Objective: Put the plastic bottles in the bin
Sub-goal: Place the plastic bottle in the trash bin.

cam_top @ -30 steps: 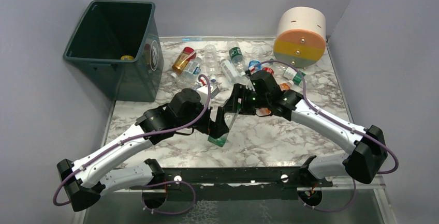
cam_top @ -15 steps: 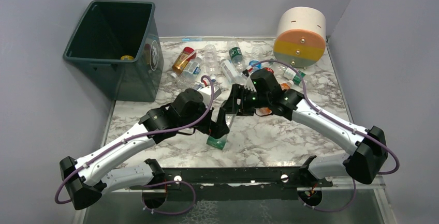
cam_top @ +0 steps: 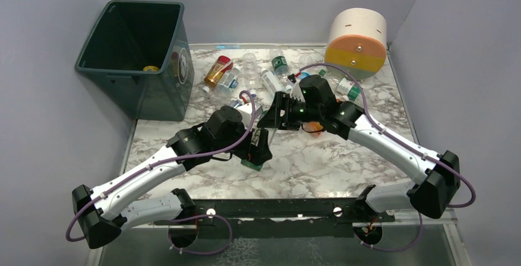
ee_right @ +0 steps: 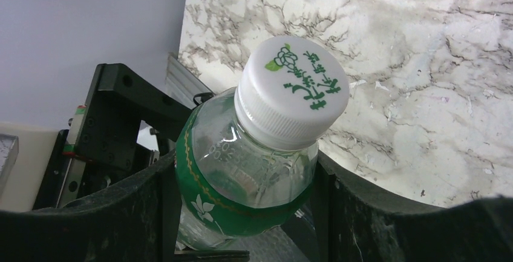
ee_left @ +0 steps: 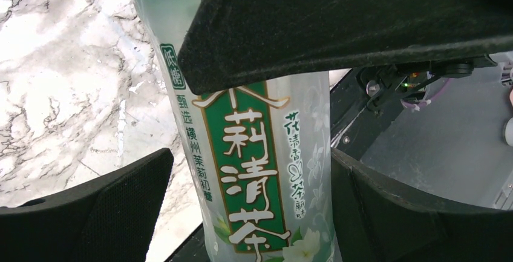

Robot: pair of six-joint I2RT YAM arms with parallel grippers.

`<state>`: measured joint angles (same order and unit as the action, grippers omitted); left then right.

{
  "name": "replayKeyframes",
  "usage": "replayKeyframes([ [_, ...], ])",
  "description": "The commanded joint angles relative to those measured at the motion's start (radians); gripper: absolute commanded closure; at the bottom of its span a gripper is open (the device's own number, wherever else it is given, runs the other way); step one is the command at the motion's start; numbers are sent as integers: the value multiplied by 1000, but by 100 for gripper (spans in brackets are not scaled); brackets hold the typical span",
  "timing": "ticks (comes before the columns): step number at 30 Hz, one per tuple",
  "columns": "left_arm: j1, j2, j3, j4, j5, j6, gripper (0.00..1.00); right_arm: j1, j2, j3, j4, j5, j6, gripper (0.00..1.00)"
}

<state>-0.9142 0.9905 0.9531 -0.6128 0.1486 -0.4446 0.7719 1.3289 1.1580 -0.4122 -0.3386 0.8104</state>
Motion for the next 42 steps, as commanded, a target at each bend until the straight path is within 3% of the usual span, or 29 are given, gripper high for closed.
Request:
replayKeyframes([
  [1,-5,1,-11,26,-12,5,1,-4,13,41,30,-26,6,42],
  [31,-5,19,-3,27,-6,4,38,-3,1,41,41,-25,22,42],
  [42,-6,30,8,26,-22,-4,44,-3,-18,29,30,-19,28,28],
])
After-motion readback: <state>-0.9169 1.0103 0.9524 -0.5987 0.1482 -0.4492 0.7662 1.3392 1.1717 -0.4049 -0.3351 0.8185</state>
